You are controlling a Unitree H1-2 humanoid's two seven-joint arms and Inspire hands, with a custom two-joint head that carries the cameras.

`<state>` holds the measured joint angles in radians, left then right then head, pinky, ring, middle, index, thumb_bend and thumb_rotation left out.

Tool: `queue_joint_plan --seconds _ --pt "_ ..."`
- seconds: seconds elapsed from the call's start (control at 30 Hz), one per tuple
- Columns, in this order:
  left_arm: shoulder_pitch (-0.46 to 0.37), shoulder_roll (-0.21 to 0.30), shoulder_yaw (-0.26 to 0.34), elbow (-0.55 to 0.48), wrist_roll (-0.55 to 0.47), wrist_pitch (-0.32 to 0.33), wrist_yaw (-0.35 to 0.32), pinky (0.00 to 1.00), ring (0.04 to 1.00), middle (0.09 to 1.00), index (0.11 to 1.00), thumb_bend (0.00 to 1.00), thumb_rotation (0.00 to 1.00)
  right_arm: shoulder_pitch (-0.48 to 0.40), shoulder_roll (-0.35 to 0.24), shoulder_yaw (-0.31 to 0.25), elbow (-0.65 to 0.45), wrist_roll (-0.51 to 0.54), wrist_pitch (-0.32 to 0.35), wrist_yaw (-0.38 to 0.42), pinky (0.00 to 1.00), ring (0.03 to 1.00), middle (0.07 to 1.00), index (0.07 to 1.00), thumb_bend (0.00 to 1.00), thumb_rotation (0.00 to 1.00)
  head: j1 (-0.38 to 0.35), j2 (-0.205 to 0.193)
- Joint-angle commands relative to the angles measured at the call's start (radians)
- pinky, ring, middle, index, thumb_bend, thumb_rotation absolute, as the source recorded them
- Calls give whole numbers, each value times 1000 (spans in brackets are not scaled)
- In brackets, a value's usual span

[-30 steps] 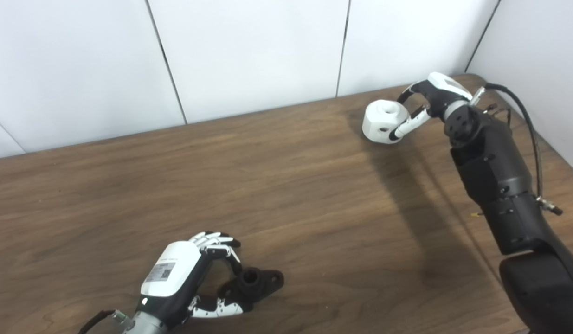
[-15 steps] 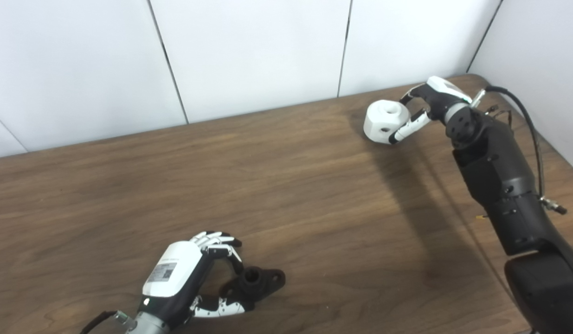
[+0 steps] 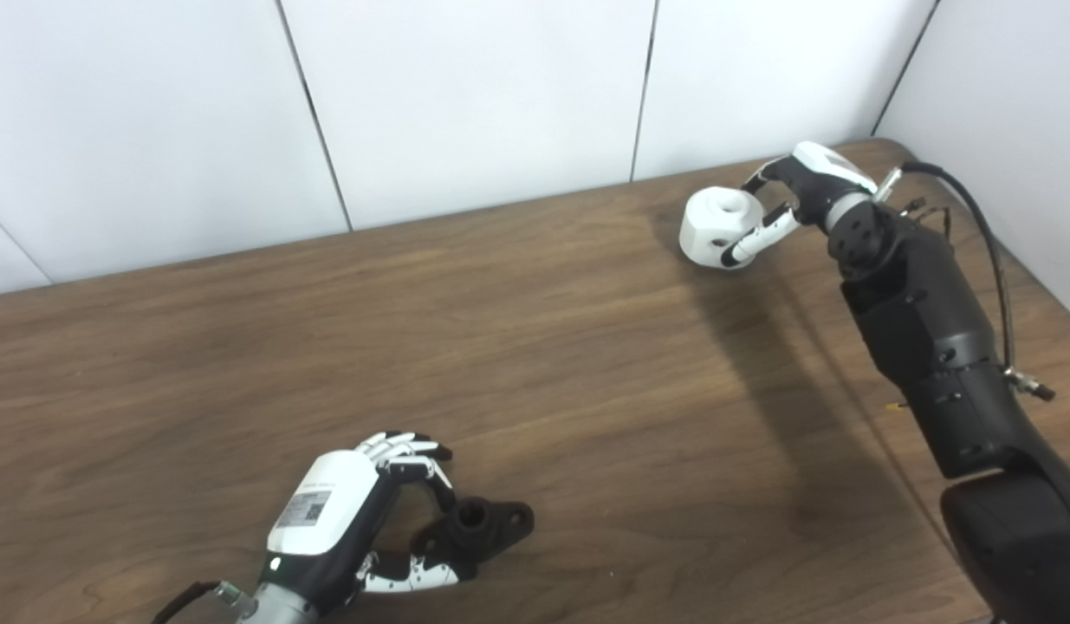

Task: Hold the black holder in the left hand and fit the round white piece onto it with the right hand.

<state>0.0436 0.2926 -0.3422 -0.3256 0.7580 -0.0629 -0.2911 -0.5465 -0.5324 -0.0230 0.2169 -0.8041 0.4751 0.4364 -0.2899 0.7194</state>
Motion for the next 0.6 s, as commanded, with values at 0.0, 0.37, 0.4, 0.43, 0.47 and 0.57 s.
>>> queue_joint_plan --seconds 0.0,0.37,0.4,0.43,0.47,0.57 --pt "0 7 -9 1 16 6 -14 891 852 785 486 522 51 -42 -19 -9 -30 2 -6 -31 972 1000 925 679 885 214 1 1" --pt "1 5 -12 -1 16 9 -15 894 853 786 487 522 51 -37 -21 -22 -33 52 -6 -75 981 1000 897 559 680 170 5 5" --pt "1 5 -12 -1 16 8 -14 895 853 786 487 522 51 -34 -19 -26 -36 57 -6 -83 977 995 891 518 588 154 5 5" --pt "1 4 -12 -1 15 9 -14 894 852 785 487 522 51 -32 -18 -27 -39 64 -6 -93 968 989 886 503 557 148 6 5" --pt "1 4 -13 -1 15 10 -15 896 854 786 487 522 51 -30 -18 -27 -40 71 -6 -103 955 977 877 493 538 142 7 5" --pt "1 4 -14 -4 17 14 -19 898 854 787 487 522 52 -25 -22 -18 -43 79 -6 -122 932 947 858 487 526 137 9 6"
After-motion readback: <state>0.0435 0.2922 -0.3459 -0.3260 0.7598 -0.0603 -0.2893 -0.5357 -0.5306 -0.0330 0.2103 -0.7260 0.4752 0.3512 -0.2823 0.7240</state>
